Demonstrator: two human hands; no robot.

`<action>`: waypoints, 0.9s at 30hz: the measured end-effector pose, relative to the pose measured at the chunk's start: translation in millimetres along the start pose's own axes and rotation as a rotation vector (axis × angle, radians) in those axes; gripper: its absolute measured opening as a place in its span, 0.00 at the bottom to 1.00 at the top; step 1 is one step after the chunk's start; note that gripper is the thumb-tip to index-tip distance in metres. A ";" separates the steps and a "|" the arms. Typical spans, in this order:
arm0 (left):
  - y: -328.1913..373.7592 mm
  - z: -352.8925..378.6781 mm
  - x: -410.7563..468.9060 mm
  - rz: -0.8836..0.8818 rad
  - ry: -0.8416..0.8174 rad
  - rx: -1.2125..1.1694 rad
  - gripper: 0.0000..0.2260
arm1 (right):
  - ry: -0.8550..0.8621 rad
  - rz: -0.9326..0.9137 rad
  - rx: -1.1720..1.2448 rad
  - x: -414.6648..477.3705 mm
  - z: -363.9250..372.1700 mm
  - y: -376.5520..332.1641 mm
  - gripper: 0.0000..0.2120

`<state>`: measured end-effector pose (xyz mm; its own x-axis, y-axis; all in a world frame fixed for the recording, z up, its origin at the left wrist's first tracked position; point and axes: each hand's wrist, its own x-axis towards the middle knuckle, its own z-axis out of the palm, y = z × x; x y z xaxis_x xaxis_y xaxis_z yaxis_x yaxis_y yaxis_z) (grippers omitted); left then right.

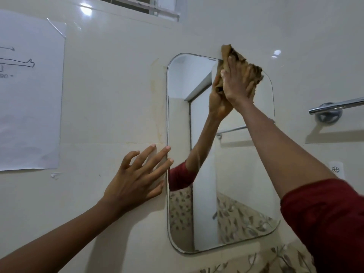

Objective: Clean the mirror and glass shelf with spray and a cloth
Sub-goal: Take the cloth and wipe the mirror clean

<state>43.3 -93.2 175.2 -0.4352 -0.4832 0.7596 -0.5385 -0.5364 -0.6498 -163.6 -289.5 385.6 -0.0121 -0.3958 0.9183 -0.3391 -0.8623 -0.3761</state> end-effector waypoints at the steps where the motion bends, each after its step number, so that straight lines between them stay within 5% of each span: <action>1: 0.5 0.1 0.1 -0.001 0.003 0.002 0.24 | -0.007 -0.050 -0.017 -11.1 1.3 -0.6 0.26; 8: 0.5 0.1 0.2 -0.004 0.016 -0.022 0.24 | -0.184 -0.434 -0.203 -133.0 13.4 50.9 0.26; 14: 0.9 0.1 -0.1 0.000 0.012 -0.034 0.24 | -0.323 -0.411 -0.322 -297.6 37.2 121.3 0.25; 17: 1.0 -0.5 0.2 -0.002 0.020 -0.042 0.23 | -0.208 -0.509 -0.456 -366.7 52.7 126.6 0.25; 19: 1.0 -0.3 0.4 0.001 0.009 -0.034 0.24 | -0.243 -0.368 -0.399 -394.5 61.9 107.1 0.26; 22: 0.6 -0.3 0.7 0.003 -0.018 -0.016 0.24 | -0.197 -0.223 -0.277 -390.9 64.6 74.2 0.24; 25: 1.1 -0.9 -0.3 -0.002 -0.037 -0.024 0.24 | -0.258 -0.437 -0.454 -358.9 69.5 61.4 0.24; 27: 1.3 -1.6 -0.1 -0.017 -0.043 -0.052 0.25 | -0.247 -0.395 -0.400 -321.2 70.1 45.4 0.25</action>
<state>41.4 -92.7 174.3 -0.3953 -0.5044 0.7677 -0.5825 -0.5086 -0.6341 -109.2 -223.7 64.9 0.3884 -0.1733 0.9051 -0.6009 -0.7922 0.1062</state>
